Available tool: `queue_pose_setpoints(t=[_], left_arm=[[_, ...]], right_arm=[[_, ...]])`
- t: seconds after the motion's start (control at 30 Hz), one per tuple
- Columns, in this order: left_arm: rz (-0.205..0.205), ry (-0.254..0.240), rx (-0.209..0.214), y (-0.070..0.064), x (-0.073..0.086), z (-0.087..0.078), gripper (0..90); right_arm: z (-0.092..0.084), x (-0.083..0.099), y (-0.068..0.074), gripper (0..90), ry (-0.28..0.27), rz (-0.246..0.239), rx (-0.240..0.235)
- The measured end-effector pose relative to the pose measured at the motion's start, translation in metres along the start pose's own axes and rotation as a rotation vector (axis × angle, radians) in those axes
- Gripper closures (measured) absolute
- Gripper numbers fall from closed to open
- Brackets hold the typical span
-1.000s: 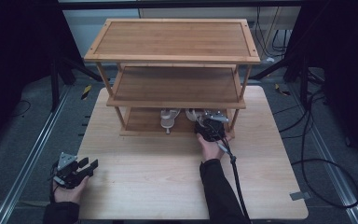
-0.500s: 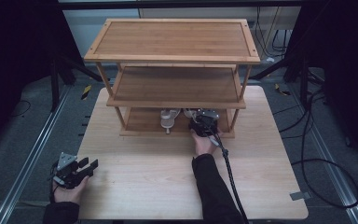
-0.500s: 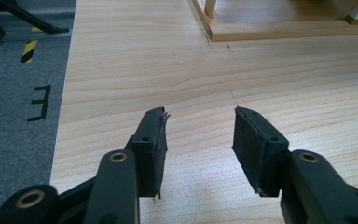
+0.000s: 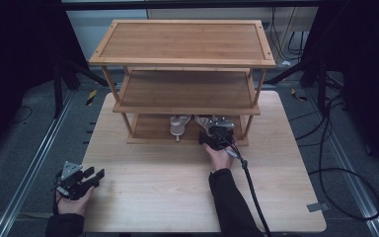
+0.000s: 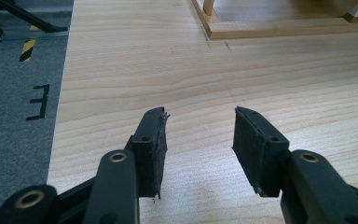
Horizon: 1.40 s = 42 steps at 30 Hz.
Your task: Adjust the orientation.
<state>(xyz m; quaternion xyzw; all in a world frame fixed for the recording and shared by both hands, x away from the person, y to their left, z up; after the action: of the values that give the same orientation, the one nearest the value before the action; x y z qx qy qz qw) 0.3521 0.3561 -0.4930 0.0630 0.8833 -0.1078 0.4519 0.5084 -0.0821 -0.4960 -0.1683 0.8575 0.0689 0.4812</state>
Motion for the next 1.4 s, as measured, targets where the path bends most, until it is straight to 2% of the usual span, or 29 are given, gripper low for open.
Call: queue_pose_setpoints(t=[0.07, 0.2, 0.37, 0.53, 0.6, 0.7, 0.77, 0.83, 1.0, 1.2, 1.4], left_arm=[[0.004, -0.001, 0.000, 0.000, 0.000, 0.000, 52.7], [0.004, 0.000, 0.001, -0.001, 0.000, 0.000, 52.7], [0.006, 0.001, 0.002, -0.002, 0.000, 0.000, 53.1], [0.006, 0.001, 0.002, -0.002, 0.000, 0.000, 53.7], [0.005, 0.001, 0.003, -0.001, 0.000, 0.000, 53.8], [0.005, 0.001, 0.003, -0.001, 0.000, 0.000, 53.9], [0.007, 0.001, 0.003, -0.001, 0.000, 0.000, 53.9], [0.006, 0.001, 0.004, -0.001, 0.000, 0.000, 54.0], [0.007, 0.001, 0.005, -0.001, 0.000, 0.000, 54.1], [0.006, 0.001, 0.006, -0.001, 0.000, 0.000, 54.4], [0.010, 0.001, 0.005, -0.001, 0.000, 0.000, 54.5]], right_arm=[[-0.010, 0.003, -0.001, 23.0, -0.036, 0.004, -0.007], [-0.025, 0.010, -0.006, 24.2, -0.033, -0.001, -0.023], [-0.034, 0.024, -0.010, 31.3, -0.014, -0.015, -0.033], [-0.028, 0.034, -0.012, 53.7, 0.015, -0.036, -0.041], [-0.025, 0.033, -0.012, 61.8, 0.012, -0.025, -0.054], [-0.020, 0.030, -0.011, 68.3, 0.003, -0.021, -0.066], [-0.017, 0.027, -0.009, 73.6, -0.001, -0.035, -0.063], [-0.015, 0.025, -0.008, 77.0, 0.016, -0.044, -0.064], [-0.009, 0.024, -0.002, 77.3, 0.020, -0.090, -0.076], [-0.003, 0.018, 0.006, 76.8, 0.024, -0.095, -0.088], [0.007, 0.011, 0.023, 76.8, 0.017, -0.097, -0.131]])
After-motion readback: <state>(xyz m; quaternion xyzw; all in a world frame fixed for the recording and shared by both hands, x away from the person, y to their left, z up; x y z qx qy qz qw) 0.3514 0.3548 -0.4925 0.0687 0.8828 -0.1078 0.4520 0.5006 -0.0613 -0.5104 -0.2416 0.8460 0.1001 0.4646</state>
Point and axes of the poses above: each handheld gripper's, and its own axes: z roughly forward along the jaws, x roughly out of its underside, y roughly to its left, the point moved 2 cm from there along z, roughly forward along the jaws, and after that the axes turned 5 degrees about -z, right-handed, at the moved point
